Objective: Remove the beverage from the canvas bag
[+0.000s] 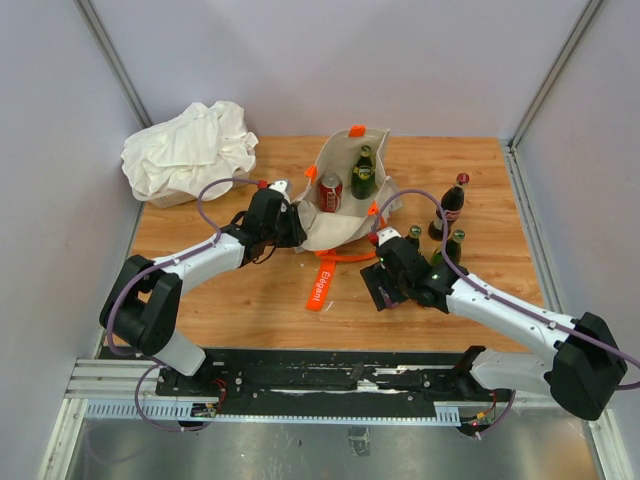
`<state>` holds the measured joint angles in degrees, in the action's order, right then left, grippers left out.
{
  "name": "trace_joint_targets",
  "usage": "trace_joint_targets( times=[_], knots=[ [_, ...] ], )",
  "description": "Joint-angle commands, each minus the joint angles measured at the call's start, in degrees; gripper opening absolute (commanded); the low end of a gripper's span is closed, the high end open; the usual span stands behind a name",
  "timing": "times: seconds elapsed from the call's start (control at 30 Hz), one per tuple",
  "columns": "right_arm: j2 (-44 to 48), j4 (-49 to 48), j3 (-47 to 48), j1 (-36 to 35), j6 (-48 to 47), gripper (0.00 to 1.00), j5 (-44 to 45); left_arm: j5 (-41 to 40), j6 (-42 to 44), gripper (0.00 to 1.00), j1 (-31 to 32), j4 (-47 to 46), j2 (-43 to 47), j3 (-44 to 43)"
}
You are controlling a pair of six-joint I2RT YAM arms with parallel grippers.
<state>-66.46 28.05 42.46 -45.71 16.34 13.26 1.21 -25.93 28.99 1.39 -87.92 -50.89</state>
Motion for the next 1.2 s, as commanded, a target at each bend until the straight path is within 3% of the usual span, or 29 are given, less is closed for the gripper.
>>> trace_joint_targets(
  times=[0.0,0.23,0.43,0.53,0.7,0.9,1.17],
  knots=[
    [0.4,0.8,1.5,0.7,-0.6,0.99,0.8,0.3,0.1,0.32,-0.2,3.6,-2.0,0.4],
    [2.8,4.1,9.6,0.4,-4.1,1.0,0.5,0.5,0.0,0.32,-0.2,3.5,-2.0,0.3],
    [1.5,3.1,18.5,-0.3,-8.5,0.86,-0.5,0.3,0.3,0.32,-0.3,3.5,-1.9,0.0],
    [-0.7,-2.3,21.6,0.1,-11.0,0.85,-1.0,0.4,0.3,0.32,-0.3,3.5,-1.8,-0.1],
    [-9.8,-5.0,33.1,2.2,-14.2,0.8,-2.0,0.8,0.3,0.32,-0.3,3.5,-1.6,-0.3],
    [-24.2,-6.9,47.4,7.6,-15.3,0.52,-2.5,1.5,-0.1,0.32,-0.2,2.9,-2.1,-0.4],
    [-37.7,-8.1,56.8,14.2,-12.6,0.5,-3.8,2.0,-0.4,0.31,-0.3,2.1,-3.0,-1.0]
  ],
)
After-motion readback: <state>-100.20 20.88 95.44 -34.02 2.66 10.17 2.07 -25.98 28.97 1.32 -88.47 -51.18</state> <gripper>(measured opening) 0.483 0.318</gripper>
